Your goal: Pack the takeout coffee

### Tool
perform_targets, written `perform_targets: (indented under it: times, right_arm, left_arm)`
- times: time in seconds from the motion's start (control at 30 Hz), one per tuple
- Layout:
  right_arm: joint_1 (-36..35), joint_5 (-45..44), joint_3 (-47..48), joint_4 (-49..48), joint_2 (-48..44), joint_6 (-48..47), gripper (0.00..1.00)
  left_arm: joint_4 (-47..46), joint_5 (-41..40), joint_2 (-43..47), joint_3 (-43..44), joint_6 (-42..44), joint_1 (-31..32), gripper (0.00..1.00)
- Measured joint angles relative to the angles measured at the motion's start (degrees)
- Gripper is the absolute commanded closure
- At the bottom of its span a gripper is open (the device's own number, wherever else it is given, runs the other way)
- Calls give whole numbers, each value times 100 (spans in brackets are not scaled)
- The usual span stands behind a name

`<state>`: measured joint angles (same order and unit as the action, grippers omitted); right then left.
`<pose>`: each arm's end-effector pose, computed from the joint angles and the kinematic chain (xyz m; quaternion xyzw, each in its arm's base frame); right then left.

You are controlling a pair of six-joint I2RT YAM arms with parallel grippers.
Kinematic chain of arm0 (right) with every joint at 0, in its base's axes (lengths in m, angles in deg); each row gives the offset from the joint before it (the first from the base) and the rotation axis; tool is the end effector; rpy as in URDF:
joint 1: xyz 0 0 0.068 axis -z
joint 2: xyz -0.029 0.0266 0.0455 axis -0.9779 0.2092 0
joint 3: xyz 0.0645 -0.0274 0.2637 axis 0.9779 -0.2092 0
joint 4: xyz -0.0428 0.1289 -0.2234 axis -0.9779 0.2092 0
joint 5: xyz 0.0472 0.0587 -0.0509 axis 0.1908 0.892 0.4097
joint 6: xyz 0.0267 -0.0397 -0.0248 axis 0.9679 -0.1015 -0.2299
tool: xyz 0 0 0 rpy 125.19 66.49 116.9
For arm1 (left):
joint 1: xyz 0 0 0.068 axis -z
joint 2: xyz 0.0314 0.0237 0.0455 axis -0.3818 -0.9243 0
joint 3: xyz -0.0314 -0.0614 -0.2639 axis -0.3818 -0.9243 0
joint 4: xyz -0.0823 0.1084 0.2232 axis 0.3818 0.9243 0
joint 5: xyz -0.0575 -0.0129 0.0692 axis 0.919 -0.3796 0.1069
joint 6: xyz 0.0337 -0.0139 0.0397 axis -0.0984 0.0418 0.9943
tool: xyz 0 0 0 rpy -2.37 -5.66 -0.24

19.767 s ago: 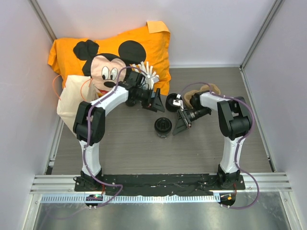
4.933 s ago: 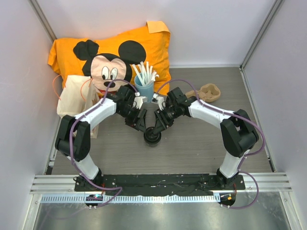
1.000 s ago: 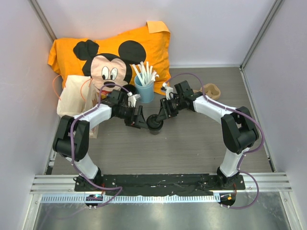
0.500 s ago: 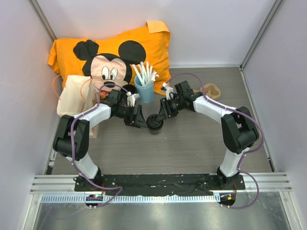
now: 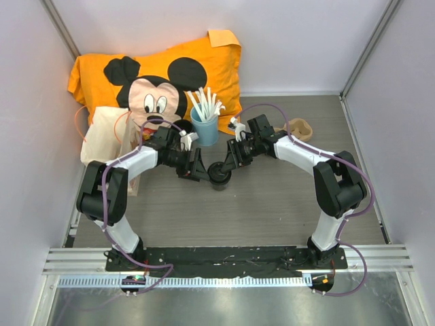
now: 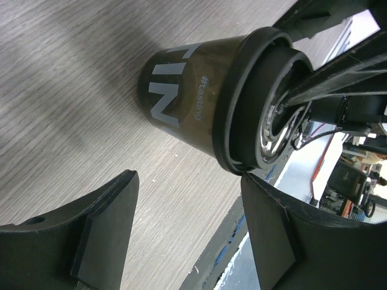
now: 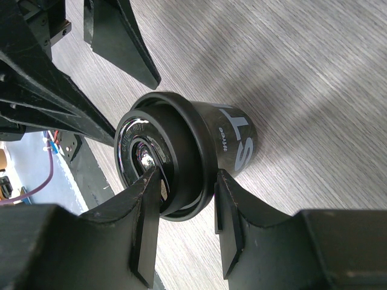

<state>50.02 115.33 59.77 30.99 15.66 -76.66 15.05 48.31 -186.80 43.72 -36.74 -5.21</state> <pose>0.3245 0.1978 0.2116 -0.2614 0.8583 0.4004 0.1862 0.3079 -0.1233 0.1808 0.1189 0.8831 -0.4420 0.1034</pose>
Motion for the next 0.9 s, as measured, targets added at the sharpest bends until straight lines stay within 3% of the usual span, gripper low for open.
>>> perform_targets:
  times: [0.5,0.9]
  right_arm:
    - [0,0,-9,-33,0,-2,78]
    - [-13,0,-31,-103,-2,-2,78]
  left_arm:
    - [354,-85,-168,247,35,44,30]
    - [59,44,127,254,-15,-168,29]
